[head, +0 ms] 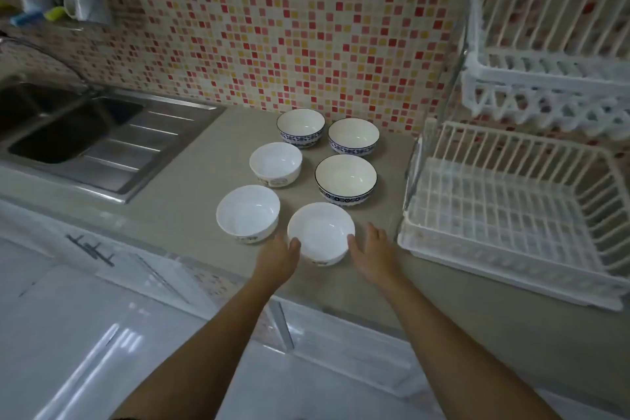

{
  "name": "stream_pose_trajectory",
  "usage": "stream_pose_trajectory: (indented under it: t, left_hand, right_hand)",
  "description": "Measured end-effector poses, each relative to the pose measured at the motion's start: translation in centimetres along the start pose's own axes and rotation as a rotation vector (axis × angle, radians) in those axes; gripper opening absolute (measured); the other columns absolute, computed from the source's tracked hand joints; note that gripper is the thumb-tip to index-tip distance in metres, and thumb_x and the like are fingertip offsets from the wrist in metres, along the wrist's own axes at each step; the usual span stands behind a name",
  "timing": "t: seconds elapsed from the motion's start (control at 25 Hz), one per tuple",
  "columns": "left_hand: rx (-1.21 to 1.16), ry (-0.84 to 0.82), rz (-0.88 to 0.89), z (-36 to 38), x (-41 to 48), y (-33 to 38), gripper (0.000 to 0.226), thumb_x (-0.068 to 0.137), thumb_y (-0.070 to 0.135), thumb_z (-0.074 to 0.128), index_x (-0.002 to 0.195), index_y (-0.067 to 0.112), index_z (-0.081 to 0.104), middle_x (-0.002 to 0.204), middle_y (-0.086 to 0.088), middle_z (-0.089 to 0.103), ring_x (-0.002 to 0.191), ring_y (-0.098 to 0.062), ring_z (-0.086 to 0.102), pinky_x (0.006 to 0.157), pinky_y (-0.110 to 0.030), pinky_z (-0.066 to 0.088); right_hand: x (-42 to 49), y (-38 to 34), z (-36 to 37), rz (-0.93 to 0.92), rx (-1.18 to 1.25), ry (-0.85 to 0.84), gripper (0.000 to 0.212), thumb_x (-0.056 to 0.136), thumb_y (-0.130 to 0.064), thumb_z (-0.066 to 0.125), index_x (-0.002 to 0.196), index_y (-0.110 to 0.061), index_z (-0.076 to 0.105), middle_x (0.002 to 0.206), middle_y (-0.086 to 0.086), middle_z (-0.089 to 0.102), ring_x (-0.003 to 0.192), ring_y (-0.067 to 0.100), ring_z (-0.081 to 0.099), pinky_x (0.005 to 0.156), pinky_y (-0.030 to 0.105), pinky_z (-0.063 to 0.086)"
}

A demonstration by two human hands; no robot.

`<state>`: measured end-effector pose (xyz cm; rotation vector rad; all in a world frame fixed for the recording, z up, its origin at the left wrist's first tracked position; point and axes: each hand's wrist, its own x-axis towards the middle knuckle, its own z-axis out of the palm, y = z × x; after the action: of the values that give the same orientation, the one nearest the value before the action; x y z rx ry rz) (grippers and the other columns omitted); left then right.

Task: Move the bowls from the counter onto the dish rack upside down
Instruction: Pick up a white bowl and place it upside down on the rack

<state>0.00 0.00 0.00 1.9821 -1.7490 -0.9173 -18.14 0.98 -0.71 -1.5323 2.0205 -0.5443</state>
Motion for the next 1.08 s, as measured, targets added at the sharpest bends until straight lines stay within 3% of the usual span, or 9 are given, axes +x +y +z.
stream_pose_trajectory:
  t: [0.12, 0.2, 0.36, 0.56, 0.72, 0.8, 0.92, 1.0, 1.08]
  left_hand:
    - [-0.148, 0.021, -0.12, 0.4, 3.5, -1.0, 0.044, 0.094, 0.033, 0.039, 0.111, -0.004, 0.055, 0.105, -0.025, 0.066, 0.099, -0.04, 0.063, 0.089, -0.045, 0.053]
    - [-0.181, -0.032, -0.159, 0.5, 4.7, -1.2, 0.044, 0.093, 0.034, 0.041, 0.11, -0.004, 0.055, 0.099, -0.021, 0.067, 0.089, -0.034, 0.066, 0.077, -0.04, 0.057]
    - [-0.2, -0.089, -0.106, -0.4, 4.5, -1.9, 0.03, 0.088, 0.01, 0.044, 0.113, -0.004, 0.052, 0.102, -0.021, 0.066, 0.091, -0.036, 0.065, 0.068, -0.046, 0.06]
    - [-0.161, 0.106, 0.095, -4.6, 4.2, 0.8, 0.026, 0.091, 0.008, 0.042, 0.114, 0.0, 0.053, 0.098, -0.019, 0.068, 0.07, -0.026, 0.061, 0.052, -0.028, 0.053]
    - [-0.297, 0.277, 0.256, -10.6, 3.6, 5.9, 0.028, 0.094, 0.011, 0.043, 0.12, 0.008, 0.054, 0.105, -0.006, 0.066, 0.08, -0.02, 0.059, 0.054, -0.017, 0.049]
    - [-0.38, 0.321, 0.341, -13.8, 2.8, 9.1, 0.031, 0.094, 0.013, 0.043, 0.123, 0.011, 0.052, 0.107, 0.0, 0.061, 0.088, -0.018, 0.058, 0.053, -0.011, 0.043]
    - [-0.529, 0.355, 0.493, -17.3, 1.3, 13.6, 0.03, 0.095, 0.016, 0.044, 0.124, 0.016, 0.053, 0.106, 0.004, 0.058, 0.095, -0.018, 0.06, 0.068, -0.023, 0.055]
    - [-0.587, 0.38, 0.618, -18.7, 0.9, 17.2, 0.03, 0.095, 0.016, 0.045, 0.123, 0.017, 0.054, 0.101, 0.008, 0.059, 0.089, -0.016, 0.063, 0.068, -0.023, 0.057]
    - [-0.644, 0.354, 0.734, -19.2, 1.0, 21.3, 0.03, 0.094, 0.015, 0.047, 0.122, 0.018, 0.055, 0.096, 0.012, 0.059, 0.082, -0.01, 0.063, 0.063, -0.02, 0.057]
  right_hand:
    - [3.2, -1.0, 2.1, 0.105, 0.09, -0.074, 0.066, 0.095, -0.04, 0.045, 0.146, -0.002, 0.026, 0.145, 0.021, 0.039, 0.134, 0.034, 0.038, 0.108, 0.039, 0.031]
    - [4.2, -1.2, 3.2, 0.113, 0.119, -0.09, 0.058, 0.094, -0.026, 0.048, 0.144, -0.003, 0.031, 0.143, 0.019, 0.044, 0.13, 0.034, 0.044, 0.106, 0.037, 0.035]
    - [3.4, -2.1, 4.4, 0.109, 0.104, -0.037, 0.054, 0.087, -0.002, 0.044, 0.141, 0.0, 0.035, 0.136, 0.021, 0.05, 0.122, 0.036, 0.049, 0.099, 0.036, 0.04]
    - [1.9, -6.0, 0.9, -0.055, 0.129, 0.164, 0.055, 0.089, -0.003, 0.043, 0.143, -0.006, 0.031, 0.127, 0.018, 0.051, 0.108, 0.032, 0.052, 0.083, 0.033, 0.043]
    - [1.2, -12.2, -4.8, -0.219, 0.077, 0.428, 0.049, 0.094, -0.014, 0.039, 0.142, -0.013, 0.028, 0.134, 0.009, 0.044, 0.102, 0.025, 0.054, 0.083, 0.043, 0.052]
    - [0.5, -14.8, -8.6, -0.3, 0.097, 0.52, 0.046, 0.097, -0.016, 0.037, 0.142, -0.015, 0.028, 0.133, 0.006, 0.042, 0.097, 0.015, 0.047, 0.081, 0.032, 0.051]
    - [-1.0, -17.3, -14.3, -0.39, 0.132, 0.636, 0.044, 0.098, -0.016, 0.038, 0.141, -0.014, 0.031, 0.13, 0.005, 0.042, 0.096, 0.01, 0.044, 0.073, 0.015, 0.042]
    - [-1.7, -18.0, -18.5, -0.47, 0.164, 0.737, 0.044, 0.097, -0.016, 0.04, 0.14, -0.014, 0.034, 0.131, 0.006, 0.043, 0.101, 0.013, 0.048, 0.076, 0.019, 0.048]
    - [-2.0, -17.8, -22.8, -0.526, 0.228, 0.789, 0.046, 0.094, -0.017, 0.043, 0.14, -0.019, 0.034, 0.131, 0.003, 0.043, 0.11, 0.017, 0.051, 0.083, 0.033, 0.055]
